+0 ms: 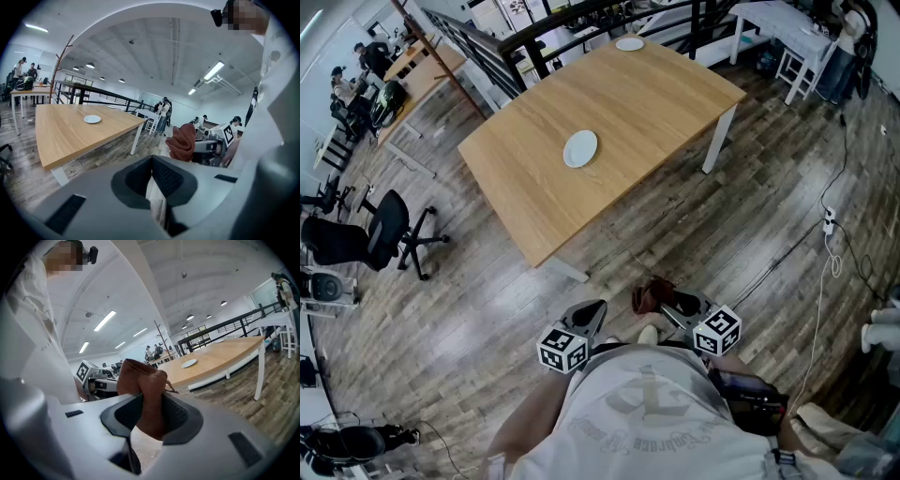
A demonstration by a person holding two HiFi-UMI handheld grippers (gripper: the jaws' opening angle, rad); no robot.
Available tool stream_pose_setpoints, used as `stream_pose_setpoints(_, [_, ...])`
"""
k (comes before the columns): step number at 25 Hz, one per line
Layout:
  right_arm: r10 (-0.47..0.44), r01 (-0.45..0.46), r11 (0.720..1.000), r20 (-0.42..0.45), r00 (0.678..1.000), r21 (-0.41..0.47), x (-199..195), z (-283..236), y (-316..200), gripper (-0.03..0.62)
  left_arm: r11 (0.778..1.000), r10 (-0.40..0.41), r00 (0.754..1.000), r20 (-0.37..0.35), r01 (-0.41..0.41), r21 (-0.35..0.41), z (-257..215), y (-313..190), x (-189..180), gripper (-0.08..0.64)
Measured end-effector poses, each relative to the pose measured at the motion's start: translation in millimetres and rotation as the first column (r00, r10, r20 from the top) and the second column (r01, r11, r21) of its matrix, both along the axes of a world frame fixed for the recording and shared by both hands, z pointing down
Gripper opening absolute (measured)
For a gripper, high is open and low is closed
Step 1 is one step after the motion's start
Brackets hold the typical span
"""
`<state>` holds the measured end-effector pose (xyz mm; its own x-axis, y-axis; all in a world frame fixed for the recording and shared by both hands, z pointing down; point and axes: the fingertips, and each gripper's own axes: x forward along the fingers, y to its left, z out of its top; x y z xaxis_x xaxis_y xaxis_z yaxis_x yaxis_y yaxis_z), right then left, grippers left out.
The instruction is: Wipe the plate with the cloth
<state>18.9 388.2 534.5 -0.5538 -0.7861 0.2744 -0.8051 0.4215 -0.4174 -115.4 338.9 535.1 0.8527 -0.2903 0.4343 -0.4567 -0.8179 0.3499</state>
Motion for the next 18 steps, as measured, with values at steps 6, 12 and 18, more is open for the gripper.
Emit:
stream_pose_setpoints(6, [0.005, -0.005, 0.999, 0.027, 1.000, 0.032, -16, -10, 2, 0.129, 0.999, -0.034, 0.999, -0.005, 0.034, -0.015, -2, 11, -18, 0.012])
stream_pose_setpoints(12, [0.001, -0.002, 0.999, 0.027, 1.000, 0.034, -24, -8, 8, 0.129, 0.999, -0.041, 0.999, -0.013, 0.041, -0.007, -3, 16, -25, 0.012])
stream_pose_setpoints(18, [0.024, -0.025, 1.000, 0.027, 0.999, 0.015, -15, -6, 3, 0.129, 0.999, -0.043, 0.999, 0.001, 0.043, -0.018, -3, 11, -23, 0.012])
